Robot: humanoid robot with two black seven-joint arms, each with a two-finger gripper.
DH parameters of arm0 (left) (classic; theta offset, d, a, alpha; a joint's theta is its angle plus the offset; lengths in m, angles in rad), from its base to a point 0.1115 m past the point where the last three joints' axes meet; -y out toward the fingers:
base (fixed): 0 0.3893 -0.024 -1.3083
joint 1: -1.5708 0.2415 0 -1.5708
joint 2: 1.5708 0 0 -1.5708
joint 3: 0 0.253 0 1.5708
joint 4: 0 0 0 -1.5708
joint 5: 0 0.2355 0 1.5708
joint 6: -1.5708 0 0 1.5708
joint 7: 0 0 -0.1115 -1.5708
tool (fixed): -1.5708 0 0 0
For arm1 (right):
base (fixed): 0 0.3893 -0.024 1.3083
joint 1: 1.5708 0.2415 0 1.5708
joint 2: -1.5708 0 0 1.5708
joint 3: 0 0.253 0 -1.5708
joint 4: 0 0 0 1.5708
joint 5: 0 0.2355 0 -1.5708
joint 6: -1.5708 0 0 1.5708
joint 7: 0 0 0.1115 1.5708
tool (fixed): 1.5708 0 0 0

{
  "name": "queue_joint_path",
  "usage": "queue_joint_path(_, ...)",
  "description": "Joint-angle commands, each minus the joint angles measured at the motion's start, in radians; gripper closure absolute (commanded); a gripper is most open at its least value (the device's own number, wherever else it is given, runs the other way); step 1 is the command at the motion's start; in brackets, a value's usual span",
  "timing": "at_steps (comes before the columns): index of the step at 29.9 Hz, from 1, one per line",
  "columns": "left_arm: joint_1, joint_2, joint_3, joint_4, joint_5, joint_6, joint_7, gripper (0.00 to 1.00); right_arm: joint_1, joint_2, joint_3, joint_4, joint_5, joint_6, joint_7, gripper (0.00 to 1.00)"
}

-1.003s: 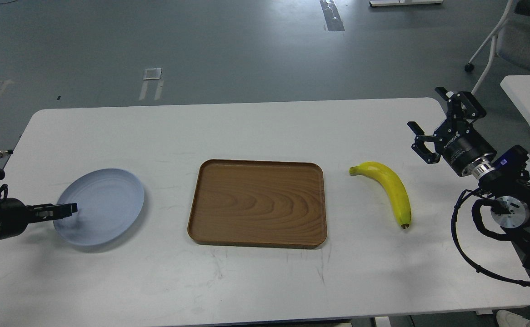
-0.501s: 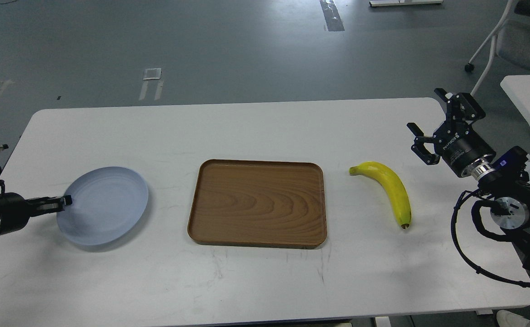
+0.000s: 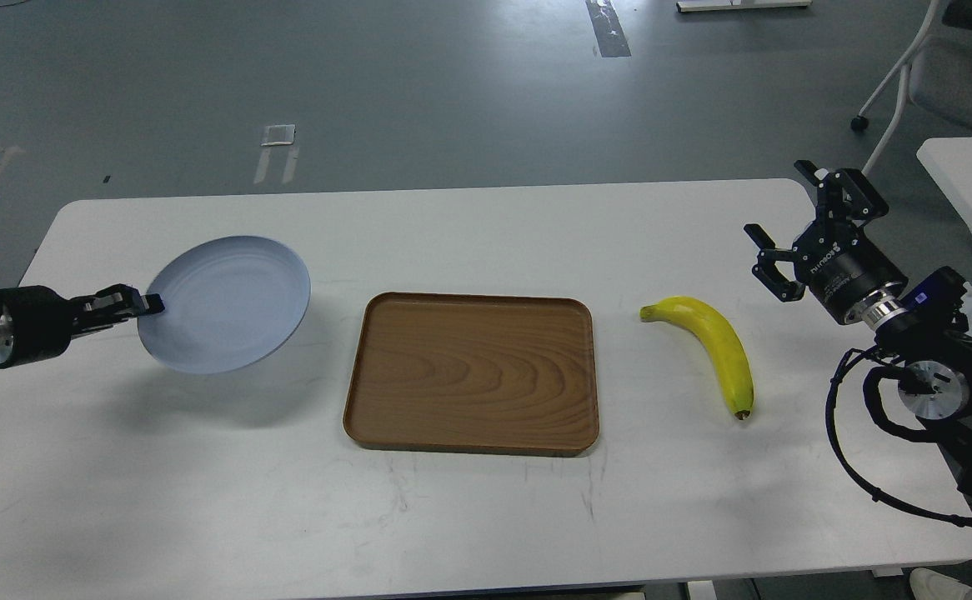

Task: Place banana on plate with both arms
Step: 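Slide the plate with the left gripper onto the wooden tray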

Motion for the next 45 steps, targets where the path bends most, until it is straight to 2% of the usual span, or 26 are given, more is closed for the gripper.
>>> queue_joint_path(1, -0.048, -0.004, 0.002, -0.068, 0.002, -0.003, 0.0, 1.0, 0.001, 0.0, 0.0, 0.0, 0.0, 0.0, 0.0, 0.0)
queue_joint_path(5, -0.109, -0.019, 0.001, -0.184, 0.092, -0.003, 0.0, 1.0, 0.003, 0.0, 0.0, -0.002, 0.0, 0.0, 0.0, 0.0)
queue_joint_path(9, -0.141, -0.119, 0.001, -0.202, 0.198, -0.003, 0.0, 1.0, 0.003, 0.0, 0.0, -0.003, -0.001, 0.0, 0.0, 0.0)
queue_joint_path(11, -0.166, -0.201, 0.004, -0.186, 0.241, -0.002, 0.0, 1.0, 0.003, 0.001, 0.0, -0.005, -0.001, 0.0, 0.0, 0.0)
queue_joint_path(15, -0.174, -0.284, 0.004, -0.148, 0.247, 0.0, 0.0, 1.0, 0.001, 0.0, 0.0, -0.006, -0.001, 0.0, 0.0, 0.0)
queue_joint_path(19, -0.172, -0.396, 0.028, -0.067, 0.247, 0.023, 0.01, 1.0, 0.0, -0.002, 0.0, -0.006, -0.001, 0.0, 0.0, 0.0)
queue_joint_path(25, -0.174, -0.498, 0.096, 0.033, 0.247, 0.069, 0.01, 1.0, 0.0, -0.003, 0.002, -0.006, -0.001, 0.0, 0.0, 0.0)
queue_joint_path(33, -0.163, -0.573, 0.157, 0.119, 0.246, 0.109, 0.005, 1.0, 0.0, -0.005, 0.002, -0.006, -0.001, 0.0, 0.0, 0.0)
queue_joint_path(45, -0.132, -0.575, 0.159, 0.119, 0.247, 0.12, 0.01, 1.0, -0.002, -0.002, 0.002, -0.009, -0.001, 0.0, 0.0, 0.0)
